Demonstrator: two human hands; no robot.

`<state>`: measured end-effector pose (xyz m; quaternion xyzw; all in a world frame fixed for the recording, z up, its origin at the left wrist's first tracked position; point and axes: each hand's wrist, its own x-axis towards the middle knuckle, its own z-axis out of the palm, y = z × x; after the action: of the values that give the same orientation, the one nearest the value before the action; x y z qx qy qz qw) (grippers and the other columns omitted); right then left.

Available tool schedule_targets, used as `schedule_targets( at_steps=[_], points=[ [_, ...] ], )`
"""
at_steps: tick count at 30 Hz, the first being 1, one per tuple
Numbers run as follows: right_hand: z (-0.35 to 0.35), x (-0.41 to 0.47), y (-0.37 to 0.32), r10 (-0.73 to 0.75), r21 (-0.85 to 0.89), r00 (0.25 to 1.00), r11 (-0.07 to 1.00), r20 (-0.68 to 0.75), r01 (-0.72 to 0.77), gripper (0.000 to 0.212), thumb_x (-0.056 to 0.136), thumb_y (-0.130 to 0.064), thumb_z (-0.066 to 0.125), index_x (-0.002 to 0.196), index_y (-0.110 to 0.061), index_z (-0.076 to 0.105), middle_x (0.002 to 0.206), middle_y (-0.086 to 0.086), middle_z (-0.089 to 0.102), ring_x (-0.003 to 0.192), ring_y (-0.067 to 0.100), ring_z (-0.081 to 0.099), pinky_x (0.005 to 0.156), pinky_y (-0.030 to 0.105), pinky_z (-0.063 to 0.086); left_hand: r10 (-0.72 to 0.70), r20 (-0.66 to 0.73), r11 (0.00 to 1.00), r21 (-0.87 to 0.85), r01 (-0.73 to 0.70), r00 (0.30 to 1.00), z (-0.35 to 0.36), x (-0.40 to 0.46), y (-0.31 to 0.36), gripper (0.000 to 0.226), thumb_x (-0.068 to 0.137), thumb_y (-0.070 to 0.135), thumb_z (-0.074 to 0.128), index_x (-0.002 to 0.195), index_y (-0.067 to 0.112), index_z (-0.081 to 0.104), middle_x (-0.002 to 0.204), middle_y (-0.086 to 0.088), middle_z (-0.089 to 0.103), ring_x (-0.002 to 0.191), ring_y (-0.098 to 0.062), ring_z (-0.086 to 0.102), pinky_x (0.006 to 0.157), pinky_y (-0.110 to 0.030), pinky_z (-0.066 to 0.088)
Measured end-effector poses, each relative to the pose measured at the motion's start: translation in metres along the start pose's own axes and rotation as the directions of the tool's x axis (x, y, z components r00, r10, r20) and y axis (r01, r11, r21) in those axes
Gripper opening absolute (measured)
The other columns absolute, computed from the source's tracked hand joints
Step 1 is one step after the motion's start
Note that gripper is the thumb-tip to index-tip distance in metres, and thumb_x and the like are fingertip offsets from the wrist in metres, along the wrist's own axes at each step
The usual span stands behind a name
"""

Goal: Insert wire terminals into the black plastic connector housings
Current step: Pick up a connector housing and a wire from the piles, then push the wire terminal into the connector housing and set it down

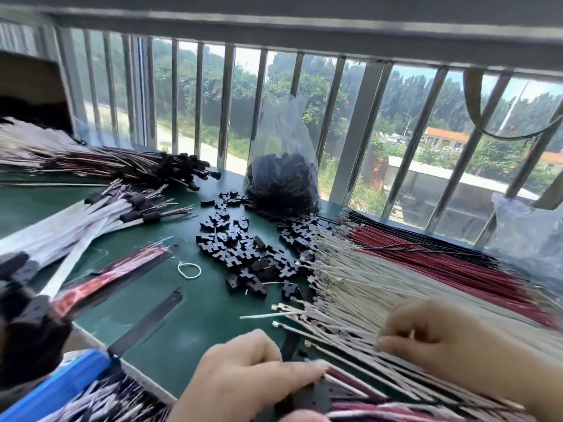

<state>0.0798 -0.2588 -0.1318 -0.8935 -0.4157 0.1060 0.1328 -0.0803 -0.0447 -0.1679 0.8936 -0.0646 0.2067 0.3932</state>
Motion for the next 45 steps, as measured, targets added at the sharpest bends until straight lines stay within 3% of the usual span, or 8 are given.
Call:
schedule_targets(
  at_steps=[5, 11, 16, 20, 24, 27, 32, 45],
  points=[
    [0.021, 0.009, -0.027, -0.074, -0.285, 0.981, 0.958, -0.179, 0.021, 0.035, 0.083, -0.066, 0.047, 0.099, -0.037, 0.058, 0.091, -0.024, 0.055, 0.081, -0.004, 0.053, 0.073, 0.015, 0.045, -0.089, -0.350, 0.981, 0.129, 0.142, 0.933, -0.028, 0.018, -0.047, 0.021, 0.091, 0.040, 0.052, 0.088, 0.035, 0.071, 0.075, 0.015, 0.058, 0.076, 0.000, 0.055, 0.072, -0.016, 0.045],
    [0.037, 0.010, -0.036, -0.203, -0.578, 0.939, 0.816, -0.279, 0.004, 0.029, 0.049, -0.033, 0.084, 0.051, -0.025, 0.056, 0.050, -0.010, 0.052, 0.040, 0.011, 0.053, 0.036, 0.024, 0.040, -0.182, -0.048, 0.784, 0.596, 0.174, 0.982, -0.018, 0.084, -0.084, 0.039, 0.093, 0.037, 0.051, 0.130, 0.046, 0.047, 0.107, 0.009, 0.051, 0.112, -0.015, 0.049, 0.091, -0.032, 0.043],
    [0.040, 0.013, -0.032, -0.196, -0.537, 0.942, 0.843, -0.272, 0.020, 0.020, 0.056, -0.028, 0.076, 0.059, -0.023, 0.057, 0.056, -0.010, 0.054, 0.045, 0.010, 0.053, 0.041, 0.020, 0.039, -0.069, 0.027, 0.677, 0.735, 0.027, 0.997, -0.013, 0.096, -0.089, 0.034, 0.091, 0.041, 0.052, 0.125, 0.042, 0.053, 0.095, 0.008, 0.037, 0.106, -0.016, 0.041, 0.093, -0.032, 0.036],
    [0.042, 0.013, -0.022, -0.146, -0.227, 0.959, 0.970, -0.242, 0.090, 0.030, 0.084, -0.034, 0.041, 0.108, -0.035, 0.058, 0.096, -0.023, 0.055, 0.080, 0.000, 0.056, 0.067, 0.021, 0.052, 0.038, -0.157, 0.855, 0.516, 0.050, 0.987, -0.019, 0.087, -0.085, 0.019, 0.086, 0.028, 0.063, 0.104, 0.022, 0.065, 0.094, 0.011, 0.053, 0.098, -0.012, 0.050, 0.088, -0.026, 0.041],
    [0.039, 0.012, -0.024, -0.105, 0.078, 0.952, 0.988, -0.286, 0.132, 0.024, 0.083, -0.023, 0.048, 0.095, -0.042, 0.058, 0.096, -0.030, 0.053, 0.077, -0.004, 0.056, 0.061, 0.013, 0.045, -0.077, -0.407, 0.974, 0.165, 0.156, 0.910, -0.033, 0.065, -0.070, 0.028, 0.081, 0.010, 0.069, 0.102, 0.030, 0.068, 0.082, 0.025, 0.061, 0.079, 0.006, 0.058, 0.065, -0.008, 0.038],
    [0.038, 0.012, -0.026, -0.058, 0.287, 0.976, 0.951, -0.212, 0.119, 0.032, 0.084, -0.014, 0.052, 0.091, -0.044, 0.059, 0.087, -0.015, 0.062, 0.055, 0.001, 0.049, 0.051, 0.015, 0.040, -0.117, -0.328, 0.990, 0.033, 0.135, 0.937, -0.033, 0.035, -0.059, 0.043, 0.076, 0.013, 0.072, 0.100, 0.048, 0.065, 0.076, 0.016, 0.065, 0.080, 0.005, 0.059, 0.063, -0.013, 0.043],
    [0.035, 0.011, -0.034, -0.090, 0.410, 0.971, 0.895, -0.223, 0.177, 0.018, 0.077, -0.055, 0.063, 0.080, -0.037, 0.068, 0.058, -0.014, 0.057, 0.045, 0.000, 0.039, 0.046, 0.010, 0.033, -0.129, -0.117, 0.992, -0.032, 0.126, 0.985, -0.006, 0.017, -0.032, 0.031, 0.069, 0.026, 0.076, 0.090, 0.045, 0.061, 0.094, 0.030, 0.061, 0.081, -0.001, 0.062, 0.073, -0.013, 0.048],
    [0.037, 0.010, -0.041, -0.069, 0.434, 0.979, 0.889, -0.190, 0.146, 0.012, 0.089, -0.031, 0.063, 0.078, -0.029, 0.065, 0.053, -0.014, 0.057, 0.047, 0.000, 0.050, 0.049, 0.013, 0.039, -0.260, -0.069, 0.768, -0.619, 0.163, 0.963, 0.009, 0.023, -0.016, 0.030, 0.056, 0.017, 0.076, 0.083, 0.030, 0.075, 0.065, 0.002, 0.069, 0.056, -0.001, 0.059, 0.054, -0.009, 0.046]
  ],
)
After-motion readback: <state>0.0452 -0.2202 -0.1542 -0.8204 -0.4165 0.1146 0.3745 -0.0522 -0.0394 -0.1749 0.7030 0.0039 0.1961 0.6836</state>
